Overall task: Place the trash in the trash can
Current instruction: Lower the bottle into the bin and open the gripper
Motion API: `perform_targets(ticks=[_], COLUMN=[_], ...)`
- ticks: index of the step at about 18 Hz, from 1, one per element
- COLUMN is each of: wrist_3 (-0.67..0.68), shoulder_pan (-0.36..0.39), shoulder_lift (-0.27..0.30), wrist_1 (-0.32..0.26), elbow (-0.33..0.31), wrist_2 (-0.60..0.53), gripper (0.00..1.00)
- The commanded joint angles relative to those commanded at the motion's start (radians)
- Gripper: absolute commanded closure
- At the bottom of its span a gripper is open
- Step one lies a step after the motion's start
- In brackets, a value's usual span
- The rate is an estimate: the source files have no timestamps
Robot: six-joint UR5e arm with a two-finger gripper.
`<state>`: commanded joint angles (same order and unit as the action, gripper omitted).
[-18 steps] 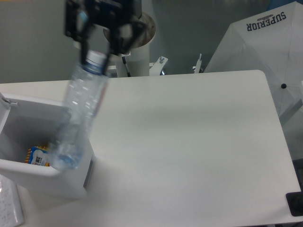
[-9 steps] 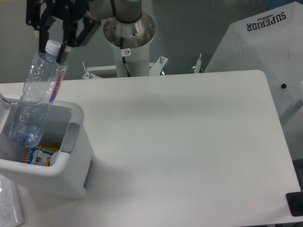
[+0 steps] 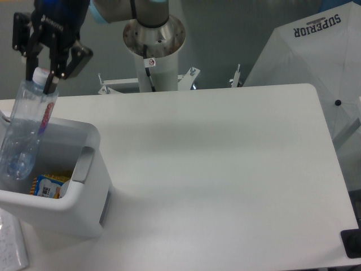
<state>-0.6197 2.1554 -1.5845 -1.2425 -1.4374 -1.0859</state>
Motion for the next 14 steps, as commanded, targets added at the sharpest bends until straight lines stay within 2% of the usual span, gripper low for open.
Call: perform_targets(ticks=[4, 7, 8, 9, 10, 11, 12, 13, 14], wrist_3=[-0.018, -0.034, -0.040, -0.041, -0.043, -0.043, -0.043, -0.043, -0.041], shoulder_pan=[-0.037, -0.075, -0.086, -0.088, -0.089, -0.089, -0.089, -0.089, -0.089], shoulder_lift=[-0.055, -0.092, -0.103, -0.109, -0.111, -0.111, -0.111, -0.109, -0.109], wrist_1=[-0.006, -0.005, -0.003, -0.003, -0.003, -0.003, -0.002, 0.000, -0.002], elbow=[0.048, 0.061, 0.066, 0.069, 0.069, 0.068, 0.069, 0.069, 0.069], wrist_2=[-0.043, -0.098, -0.106, -0.109, -0.109, -0.109, -0.109, -0.109, -0.111], gripper=[0.89, 0.88, 0.84, 0.78, 0.67, 0.46, 0.30, 0.24, 0.11])
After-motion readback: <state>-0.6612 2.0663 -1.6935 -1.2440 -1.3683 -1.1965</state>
